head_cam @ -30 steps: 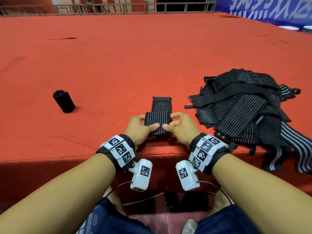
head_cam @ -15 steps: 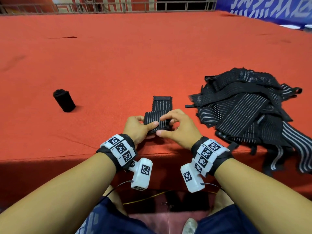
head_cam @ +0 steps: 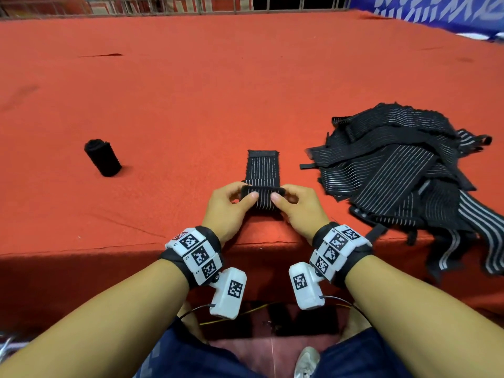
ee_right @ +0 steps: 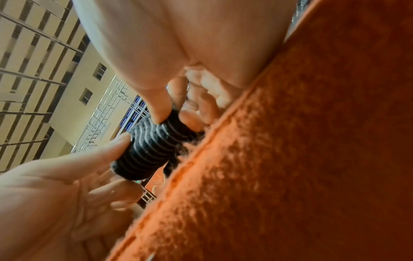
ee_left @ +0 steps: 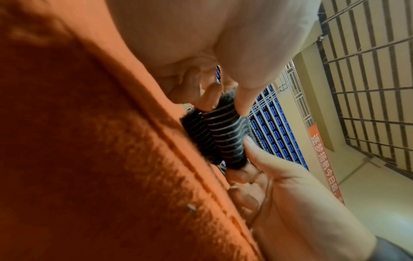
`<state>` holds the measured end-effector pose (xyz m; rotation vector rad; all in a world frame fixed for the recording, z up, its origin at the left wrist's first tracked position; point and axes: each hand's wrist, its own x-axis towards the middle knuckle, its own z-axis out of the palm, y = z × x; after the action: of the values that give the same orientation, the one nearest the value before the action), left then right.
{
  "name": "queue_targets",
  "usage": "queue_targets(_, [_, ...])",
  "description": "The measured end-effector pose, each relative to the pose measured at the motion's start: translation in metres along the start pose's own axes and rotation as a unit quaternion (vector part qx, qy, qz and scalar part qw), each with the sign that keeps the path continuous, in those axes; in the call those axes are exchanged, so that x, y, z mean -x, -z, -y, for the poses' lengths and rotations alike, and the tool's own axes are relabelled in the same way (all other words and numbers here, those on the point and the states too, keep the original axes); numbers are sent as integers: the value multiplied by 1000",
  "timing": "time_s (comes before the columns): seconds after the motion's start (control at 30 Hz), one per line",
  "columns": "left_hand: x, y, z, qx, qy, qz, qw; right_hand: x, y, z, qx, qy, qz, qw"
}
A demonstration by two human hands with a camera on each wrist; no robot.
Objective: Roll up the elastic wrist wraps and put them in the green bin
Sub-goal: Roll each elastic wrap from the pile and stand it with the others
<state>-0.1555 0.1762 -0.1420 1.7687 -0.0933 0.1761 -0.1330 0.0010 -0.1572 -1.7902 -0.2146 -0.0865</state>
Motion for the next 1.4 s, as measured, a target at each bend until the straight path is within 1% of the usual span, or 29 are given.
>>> queue_targets(0.03, [1,0,3,10,2,-2,1000,0,0,-2,-4,3,-2,1000])
queue_targets(0.17, [4,0,8,65,47,-25,996,4,-1,-3,-26,-14,0,1000])
queue_targets(0.23, [5,1,7,75,57,-19,995,6,-1,-2,-24,1,1,1000])
queue_targets(0.33, [6,2,8,56,45,-7,997,7,-1,-2,14,41,1,999])
queue_targets(0.4, [6,3,11,29,26,-7,999,8,0,-3,23,48,2,999])
queue_targets(0.47, [8,2,14,5,10,-4,1000,10,1,-3,11,42,9,999])
queue_targets(0.57, [12,2,12,7,8,-6,1000,13,3,-4,1,23,11,1000])
queue_targets(0.7, [17,6,13,11,14,5,1000,14,2,-3,-13,6,16,1000])
queue_targets(0.8, [16,7,16,15,28,2,999,13,1,-6,14,14,16,1000])
queue_targets(1.0, [13,4,17,-88,1,-15,996,12,2,-7,54,38,25,997])
queue_targets(1.13, [11,3,17,-78,29,2,997,12,4,-7,56,57,23,997])
queue_targets(1.23, [9,2,16,-49,65,7,997,14,7,-5,-6,39,49,998])
queue_targets(1.3, [7,1,15,-21,99,7,995,15,8,-4,-27,45,65,996])
queue_targets(1.4, [4,0,14,-5,124,13,992,16,7,-5,8,62,73,995])
